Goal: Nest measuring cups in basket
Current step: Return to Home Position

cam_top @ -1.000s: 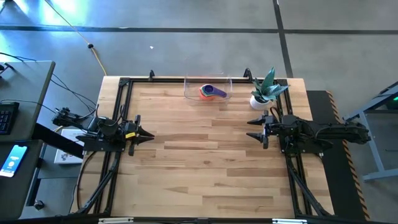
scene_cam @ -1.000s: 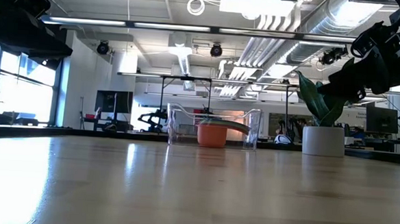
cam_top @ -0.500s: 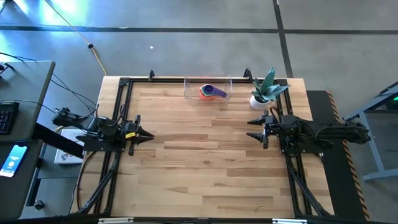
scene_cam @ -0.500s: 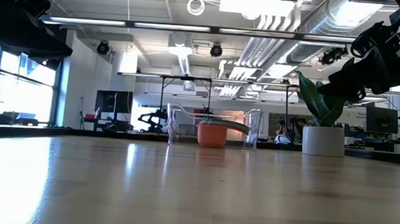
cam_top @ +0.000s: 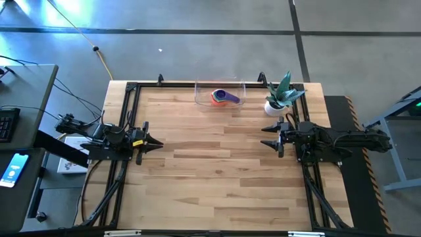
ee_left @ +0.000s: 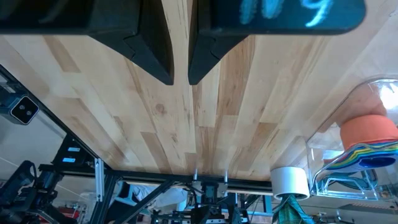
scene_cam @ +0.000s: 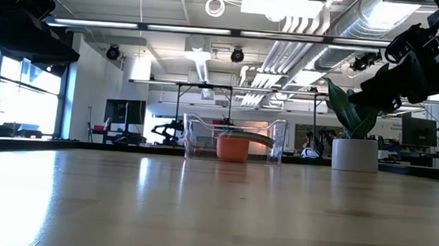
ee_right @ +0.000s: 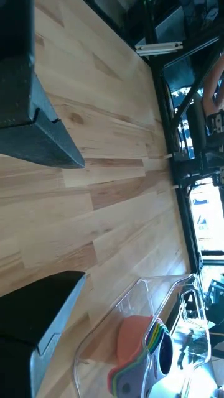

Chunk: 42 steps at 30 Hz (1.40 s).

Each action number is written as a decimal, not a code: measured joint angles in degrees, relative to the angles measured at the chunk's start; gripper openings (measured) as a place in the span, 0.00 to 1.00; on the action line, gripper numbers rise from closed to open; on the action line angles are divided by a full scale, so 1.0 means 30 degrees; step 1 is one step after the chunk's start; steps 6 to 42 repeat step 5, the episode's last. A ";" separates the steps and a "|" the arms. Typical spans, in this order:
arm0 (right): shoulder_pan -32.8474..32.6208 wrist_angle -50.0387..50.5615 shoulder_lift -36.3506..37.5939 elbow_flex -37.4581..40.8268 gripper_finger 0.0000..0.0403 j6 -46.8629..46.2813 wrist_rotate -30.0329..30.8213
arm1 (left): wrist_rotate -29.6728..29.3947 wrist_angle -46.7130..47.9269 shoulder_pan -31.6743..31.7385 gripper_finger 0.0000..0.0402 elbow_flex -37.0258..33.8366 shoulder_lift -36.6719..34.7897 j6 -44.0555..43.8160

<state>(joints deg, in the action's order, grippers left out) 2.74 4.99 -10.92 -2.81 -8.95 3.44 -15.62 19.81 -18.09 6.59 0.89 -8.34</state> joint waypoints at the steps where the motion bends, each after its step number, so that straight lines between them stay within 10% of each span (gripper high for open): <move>1: 0.0001 0.0000 0.0000 0.0000 0.68 0.0000 0.0000 | -0.0004 -0.0003 -0.0004 0.10 0.0000 0.0002 0.0000; 42: 0.0000 0.0000 0.0000 0.0000 0.68 0.0000 0.0000 | -0.0006 0.0000 -0.0006 0.10 0.0000 0.0006 0.0000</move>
